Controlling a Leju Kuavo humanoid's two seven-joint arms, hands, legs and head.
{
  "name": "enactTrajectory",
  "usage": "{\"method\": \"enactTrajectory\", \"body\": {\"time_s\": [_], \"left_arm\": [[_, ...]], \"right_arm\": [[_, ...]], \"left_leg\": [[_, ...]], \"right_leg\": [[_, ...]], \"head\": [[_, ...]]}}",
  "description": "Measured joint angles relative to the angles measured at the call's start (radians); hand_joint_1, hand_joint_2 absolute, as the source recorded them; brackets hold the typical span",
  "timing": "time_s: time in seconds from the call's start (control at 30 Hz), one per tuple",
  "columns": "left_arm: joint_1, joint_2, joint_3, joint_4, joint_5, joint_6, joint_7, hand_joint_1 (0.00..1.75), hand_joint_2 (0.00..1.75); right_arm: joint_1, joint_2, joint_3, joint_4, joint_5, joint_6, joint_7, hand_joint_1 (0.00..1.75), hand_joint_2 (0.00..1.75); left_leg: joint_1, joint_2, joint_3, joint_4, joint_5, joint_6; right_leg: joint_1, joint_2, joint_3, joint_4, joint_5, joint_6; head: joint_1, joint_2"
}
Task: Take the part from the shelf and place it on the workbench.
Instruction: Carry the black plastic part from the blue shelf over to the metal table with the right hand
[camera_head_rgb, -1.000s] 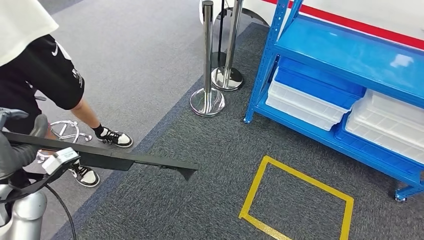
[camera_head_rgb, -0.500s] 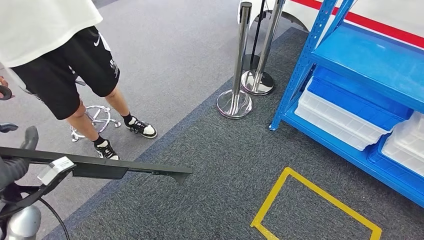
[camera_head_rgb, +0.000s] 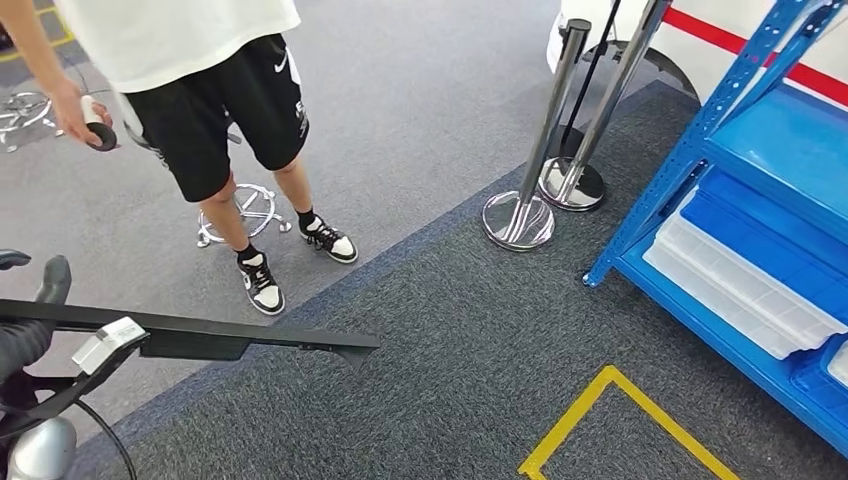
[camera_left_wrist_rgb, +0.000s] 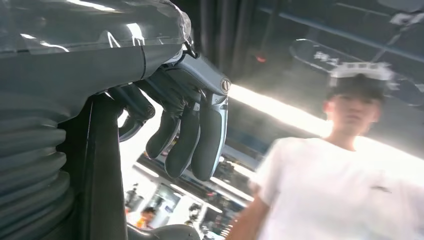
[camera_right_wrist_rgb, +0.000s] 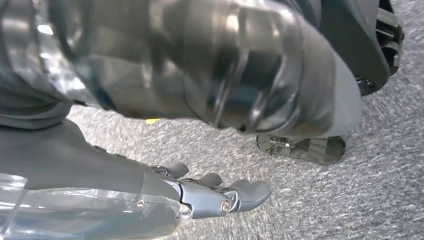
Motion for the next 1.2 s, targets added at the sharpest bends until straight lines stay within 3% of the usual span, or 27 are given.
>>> {"method": "enactTrajectory", "body": {"time_s": [0.03,0.1,0.13,0.17,0.2,0.23,0.3,0.37,0.43,0.47,0.53,0.6,0.67,0.7,0.77,0.83,0.9,0.97,1.03,1.1,1.17,1.2], "left_arm": [[-0.001,0.000,0.000,-0.003,-0.001,0.000,0.004,1.75,1.75],[-0.003,0.000,-0.001,-0.007,-0.002,0.000,0.010,1.75,1.75],[-0.003,0.000,-0.001,-0.007,-0.004,0.000,0.012,1.75,1.75],[-0.002,0.000,-0.002,-0.007,-0.008,0.000,0.015,1.75,1.75],[0.000,0.000,-0.003,-0.007,-0.011,0.000,0.018,1.75,1.75],[0.001,0.000,-0.003,-0.008,-0.013,0.000,0.020,1.75,1.75],[0.001,0.000,-0.004,-0.010,-0.012,0.000,0.017,1.75,1.75],[0.002,0.000,-0.004,-0.013,-0.009,0.000,0.013,1.75,1.75],[0.004,0.001,-0.004,-0.015,-0.010,0.000,0.013,1.75,1.75],[0.006,0.002,-0.004,-0.017,-0.010,0.000,0.014,1.75,1.75],[0.009,0.005,-0.004,-0.021,-0.010,0.000,0.017,1.75,1.75],[0.010,0.008,-0.004,-0.023,-0.010,0.000,0.018,1.75,1.75],[0.016,0.009,-0.004,-0.024,-0.009,0.000,0.019,1.75,1.75],[0.019,0.010,-0.004,-0.024,-0.008,0.000,0.019,1.75,1.75],[0.024,0.013,-0.003,-0.026,-0.007,0.000,0.020,1.75,1.75],[0.037,0.022,0.001,-0.041,-0.003,0.000,0.017,1.75,1.75],[0.068,0.034,0.017,-0.069,0.007,0.000,0.003,1.75,1.75],[0.115,0.044,0.051,-0.100,0.017,0.000,-0.028,1.75,1.75],[0.157,0.047,0.090,-0.127,0.026,0.000,-0.063,1.75,1.75],[0.184,0.046,0.122,-0.145,0.033,0.000,-0.084,1.75,1.75],[0.209,0.043,0.145,-0.156,0.034,0.000,-0.095,1.75,1.75],[0.222,0.041,0.155,-0.160,0.033,0.000,-0.099,1.75,1.75]], "right_arm": [[0.000,0.000,0.000,-0.001,0.001,0.000,0.000,0.00,0.00],[0.002,0.000,0.000,-0.002,0.004,0.002,0.000,0.00,0.00],[0.003,0.001,0.000,-0.002,0.005,0.002,0.000,0.00,0.00],[0.004,0.001,0.000,-0.003,0.006,0.002,0.001,0.00,0.00],[0.004,0.001,0.000,-0.003,0.007,0.001,0.001,0.00,0.00],[0.005,0.001,0.000,-0.004,0.008,0.001,0.001,0.00,0.00],[0.005,0.001,0.000,-0.005,0.009,0.002,0.001,0.00,0.00],[0.005,0.001,0.001,-0.006,0.010,0.002,0.001,0.00,0.00],[0.003,0.001,0.001,-0.007,0.010,0.000,0.000,0.00,0.00],[0.001,0.002,0.001,-0.008,0.011,-0.001,0.001,0.00,0.00],[0.000,0.005,0.001,-0.009,0.012,-0.003,0.001,0.00,0.00],[0.002,0.006,0.001,-0.010,0.012,-0.005,0.001,0.00,0.00],[0.003,0.007,0.001,-0.010,0.013,-0.006,0.001,0.00,0.00],[0.003,0.007,0.001,-0.010,0.014,-0.008,0.002,0.00,0.00],[0.002,0.010,0.002,-0.010,0.015,-0.016,0.002,0.00,0.00],[0.001,0.026,0.001,-0.011,0.012,-0.045,0.004,0.00,0.00],[-0.001,0.053,0.001,-0.013,0.011,-0.090,0.010,0.00,0.00],[-0.006,0.080,0.002,-0.015,0.017,-0.122,0.019,0.00,0.00],[-0.008,0.102,0.004,-0.015,0.026,-0.140,0.025,0.00,0.00],[-0.008,0.116,0.007,-0.015,0.033,-0.147,0.029,0.00,0.00],[-0.008,0.125,0.010,-0.016,0.039,-0.150,0.032,0.00,0.00],[-0.008,0.127,0.011,-0.016,0.041,-0.152,0.033,0.00,0.00]], "left_leg": [[0.003,-0.010,0.001,-0.005,0.004,0.006],[0.003,-0.031,0.001,-0.007,0.007,0.013],[0.002,-0.042,0.000,-0.007,0.007,0.014],[0.002,-0.056,0.000,-0.006,0.008,0.015],[0.001,-0.070,-0.001,-0.004,0.007,0.015],[0.001,-0.085,0.000,-0.001,0.007,0.014],[0.000,-0.112,-0.003,0.007,0.004,0.009],[0.000,-0.136,-0.010,0.013,0.003,-0.001],[0.002,-0.160,-0.018,0.012,0.008,-0.014],[0.003,-0.156,-0.021,0.015,0.007,-0.019],[0.002,-0.107,-0.042,0.060,-0.023,-0.029],[0.004,-0.049,-0.095,0.176,-0.085,-0.037],[0.009,-0.036,-0.144,0.282,-0.124,-0.042],[0.010,-0.033,-0.149,0.293,-0.120,-0.043],[0.010,-0.016,-0.096,0.196,-0.064,-0.039],[0.000,0.031,-0.024,0.064,-0.020,-0.026],[-0.010,0.051,0.000,0.015,-0.016,-0.014],[-0.008,0.030,0.002,0.006,-0.011,-0.004],[-0.001,0.009,0.009,-0.009,-0.004,0.007],[0.002,-0.014,0.013,-0.015,0.000,0.015],[0.002,-0.042,0.012,-0.014,0.000,0.016],[0.002,-0.057,0.013,-0.013,-0.001,0.016]], "right_leg": [[-0.002,0.027,-0.014,0.035,-0.025,0.003],[-0.004,0.081,-0.074,0.161,-0.090,0.005],[-0.004,0.091,-0.107,0.223,-0.112,0.006],[-0.004,0.096,-0.128,0.259,-0.116,0.006],[-0.004,0.098,-0.133,0.258,-0.098,0.005],[-0.004,0.104,-0.120,0.219,-0.062,0.003],[-0.008,0.147,-0.069,0.090,0.011,-0.001],[-0.011,0.185,-0.040,0.014,0.036,-0.006],[-0.009,0.175,-0.037,0.005,0.035,-0.012],[-0.009,0.161,-0.035,0.000,0.037,-0.018],[-0.010,0.134,-0.029,-0.009,0.042,-0.032],[-0.006,0.108,-0.027,-0.012,0.041,-0.041],[-0.002,0.080,-0.026,-0.011,0.038,-0.044],[0.000,0.067,-0.026,-0.011,0.036,-0.044],[0.003,0.041,-0.021,-0.010,0.031,-0.043],[0.008,0.021,-0.014,-0.009,0.023,-0.038],[0.013,0.005,-0.008,-0.010,0.018,-0.032],[0.014,-0.007,-0.003,-0.012,0.013,-0.024],[0.010,0.029,-0.011,0.019,-0.013,-0.016],[0.004,0.081,-0.059,0.125,-0.071,-0.011],[0.000,0.095,-0.121,0.242,-0.112,-0.007],[-0.002,0.096,-0.136,0.262,-0.107,-0.005]], "head": [[0.000,0.000],[0.000,0.000],[0.000,0.000],[0.000,0.000],[0.000,0.000],[0.000,0.000],[0.000,0.000],[0.000,0.000],[0.000,0.000],[0.000,0.000],[-0.001,0.000],[-0.001,0.000],[-0.001,0.000],[-0.001,0.000],[-0.001,0.000],[-0.001,0.000],[-0.001,0.000],[-0.001,0.000],[-0.001,0.000],[0.000,0.000],[0.000,0.000],[0.000,0.000]]}}
